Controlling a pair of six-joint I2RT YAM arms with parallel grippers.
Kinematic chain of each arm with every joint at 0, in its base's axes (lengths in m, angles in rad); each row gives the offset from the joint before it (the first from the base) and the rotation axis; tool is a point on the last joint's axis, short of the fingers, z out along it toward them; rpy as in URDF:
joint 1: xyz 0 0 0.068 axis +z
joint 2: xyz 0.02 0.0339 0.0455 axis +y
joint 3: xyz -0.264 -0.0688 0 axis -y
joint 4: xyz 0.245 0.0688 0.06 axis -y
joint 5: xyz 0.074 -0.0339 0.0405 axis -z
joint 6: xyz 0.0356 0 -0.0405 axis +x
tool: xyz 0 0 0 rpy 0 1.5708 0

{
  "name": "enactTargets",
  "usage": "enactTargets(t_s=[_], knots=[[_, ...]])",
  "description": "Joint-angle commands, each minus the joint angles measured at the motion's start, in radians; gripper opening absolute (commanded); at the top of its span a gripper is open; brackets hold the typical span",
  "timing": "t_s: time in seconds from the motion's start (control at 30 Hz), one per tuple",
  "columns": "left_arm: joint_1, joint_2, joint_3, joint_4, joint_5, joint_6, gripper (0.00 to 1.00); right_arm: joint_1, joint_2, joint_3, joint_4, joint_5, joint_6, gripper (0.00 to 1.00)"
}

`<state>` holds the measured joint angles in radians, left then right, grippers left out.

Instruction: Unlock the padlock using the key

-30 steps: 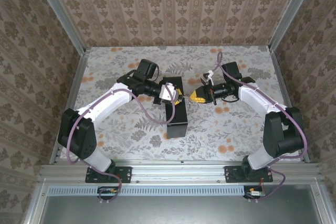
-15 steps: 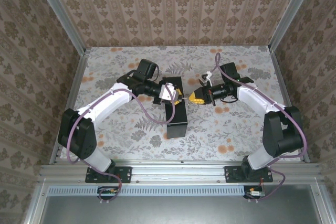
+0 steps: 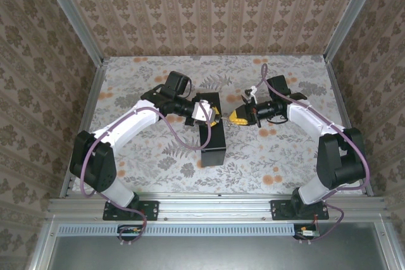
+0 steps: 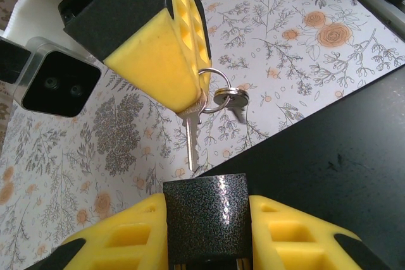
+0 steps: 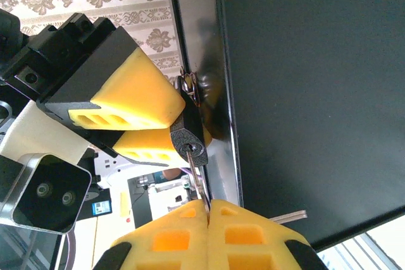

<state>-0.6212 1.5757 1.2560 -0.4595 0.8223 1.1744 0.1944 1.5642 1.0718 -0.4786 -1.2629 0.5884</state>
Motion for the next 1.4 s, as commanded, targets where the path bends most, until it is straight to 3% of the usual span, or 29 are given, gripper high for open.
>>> enactTargets(t_s=[0.0,0.7,0.9,1.37], knots=[[-0.008,-0.041,0.016,0.041,0.055,0.001,0.18,0.004,-0.008,-0.003,-0.018,-0.001,-0.022,0.0],[-0.01,-0.039,0.023,0.038,0.068,0.001,0.18,0.03,0.016,0.029,0.002,-0.001,-0.004,0.0],[-0.014,-0.042,0.027,0.03,0.061,0.004,0.18,0.033,0.007,0.063,-0.031,0.048,0.005,0.0],[-0.014,-0.039,0.026,0.031,0.062,0.001,0.18,0.059,0.012,0.048,0.021,0.015,0.03,0.0]])
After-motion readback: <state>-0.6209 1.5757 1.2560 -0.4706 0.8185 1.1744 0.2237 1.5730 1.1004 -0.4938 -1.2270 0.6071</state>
